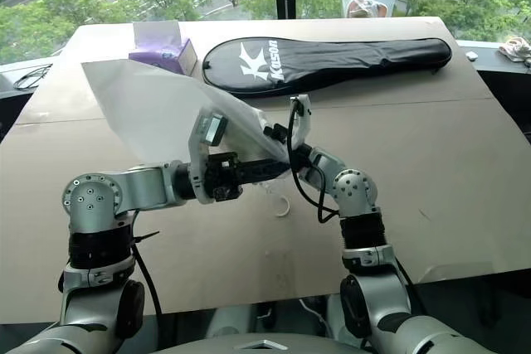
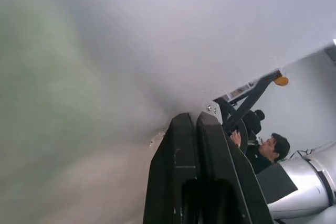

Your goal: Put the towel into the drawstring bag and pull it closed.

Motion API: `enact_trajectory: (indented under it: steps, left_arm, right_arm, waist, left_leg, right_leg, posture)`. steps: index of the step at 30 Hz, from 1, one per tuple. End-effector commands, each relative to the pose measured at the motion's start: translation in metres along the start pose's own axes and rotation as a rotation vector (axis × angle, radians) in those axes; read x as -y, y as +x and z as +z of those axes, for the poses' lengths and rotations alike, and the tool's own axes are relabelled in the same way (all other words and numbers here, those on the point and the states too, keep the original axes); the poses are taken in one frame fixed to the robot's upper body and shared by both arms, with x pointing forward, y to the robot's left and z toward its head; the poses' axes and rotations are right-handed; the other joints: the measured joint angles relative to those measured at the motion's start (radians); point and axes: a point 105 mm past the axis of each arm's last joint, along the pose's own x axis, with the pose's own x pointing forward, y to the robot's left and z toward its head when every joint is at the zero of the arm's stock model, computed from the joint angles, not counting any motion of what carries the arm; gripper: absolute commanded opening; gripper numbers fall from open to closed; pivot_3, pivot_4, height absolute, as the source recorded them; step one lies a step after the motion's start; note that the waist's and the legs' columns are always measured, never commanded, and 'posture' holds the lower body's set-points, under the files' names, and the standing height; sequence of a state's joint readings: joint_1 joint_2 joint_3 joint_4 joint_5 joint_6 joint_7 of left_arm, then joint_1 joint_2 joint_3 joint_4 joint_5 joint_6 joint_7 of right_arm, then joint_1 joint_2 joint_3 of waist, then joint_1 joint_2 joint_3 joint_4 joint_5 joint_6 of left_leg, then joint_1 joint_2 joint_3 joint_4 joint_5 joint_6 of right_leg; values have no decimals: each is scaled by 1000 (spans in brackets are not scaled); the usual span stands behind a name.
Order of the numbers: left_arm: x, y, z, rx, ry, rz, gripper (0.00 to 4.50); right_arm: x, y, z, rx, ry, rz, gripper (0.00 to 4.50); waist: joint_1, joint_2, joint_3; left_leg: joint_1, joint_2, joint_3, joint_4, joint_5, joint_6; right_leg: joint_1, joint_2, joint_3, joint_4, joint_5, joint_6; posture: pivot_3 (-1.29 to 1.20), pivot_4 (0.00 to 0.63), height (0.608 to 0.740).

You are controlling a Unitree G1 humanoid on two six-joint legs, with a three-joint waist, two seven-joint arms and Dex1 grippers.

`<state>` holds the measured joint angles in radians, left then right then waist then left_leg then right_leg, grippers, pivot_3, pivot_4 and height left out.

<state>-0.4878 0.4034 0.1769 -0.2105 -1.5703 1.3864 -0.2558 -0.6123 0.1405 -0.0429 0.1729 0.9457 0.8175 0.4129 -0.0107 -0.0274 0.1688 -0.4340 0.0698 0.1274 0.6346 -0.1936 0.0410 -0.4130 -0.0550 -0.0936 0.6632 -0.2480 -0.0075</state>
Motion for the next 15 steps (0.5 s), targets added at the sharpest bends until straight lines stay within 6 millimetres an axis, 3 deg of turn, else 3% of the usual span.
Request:
enact_trajectory:
  steps: [1, 3, 5, 8, 11, 13, 15]
  left_arm:
    - [23, 21, -16, -84, -47, -165, 0]
    - [21, 17, -15, -73, -77, -157, 0]
    - [22, 14, -14, -58, -110, -167, 0]
    - [26, 22, -15, -46, -151, -205, 0]
    - [25, 26, -10, -31, -140, -188, 0]
    - [25, 22, -9, -17, -141, -173, 0]
    - [22, 18, -9, 5, -170, -156, 0]
  right_arm:
    - [-53, 34, -7, -12, 32, 249, 59]
    - [-78, 11, 4, -28, 96, 417, 59]
    - [-87, 3, 4, -87, 111, 472, 59]
    - [-79, 34, -5, -130, 125, 413, 59]
    - [-76, 60, -1, -59, -54, 353, 59]
    - [-85, 48, 16, -1, -180, 373, 59]
    - [-89, 31, 33, 54, -191, 374, 59]
  waist:
    - [-2, 0, 0]
    - [-3, 0, 0]
    - [-3, 0, 0]
    - [-11, 0, 0]
    - [-14, 0, 1]
    - [-11, 0, 1]
    - [-6, 0, 1]
  left_leg:
    - [0, 0, 0, 0, 0, 0]
    - [-1, 1, 0, 0, 0, 0]
    - [0, 2, -1, 0, 0, 0]
    - [1, 2, 0, 0, 0, 0]
    - [2, 2, 0, 0, 0, 1]
    - [1, 2, 0, 0, -1, 1]
    - [0, 2, 0, 0, 0, 0]
  right_leg:
    - [0, 0, 0, 0, 0, 0]
    - [0, 0, 0, 0, 0, 0]
    - [-1, 1, 0, 1, 0, 0]
    - [0, 1, 0, 1, 0, 0]
    - [0, 2, 0, 2, 0, 0]
    - [0, 2, 0, 1, 0, 0]
    - [-1, 2, 0, 1, 0, 0]
  posture:
    - [0, 150, 740]
    - [0, 150, 740]
    - [0, 150, 740]
    - [0, 150, 740]
    - [0, 150, 740]
    - [0, 150, 740]
    - [0, 150, 740]
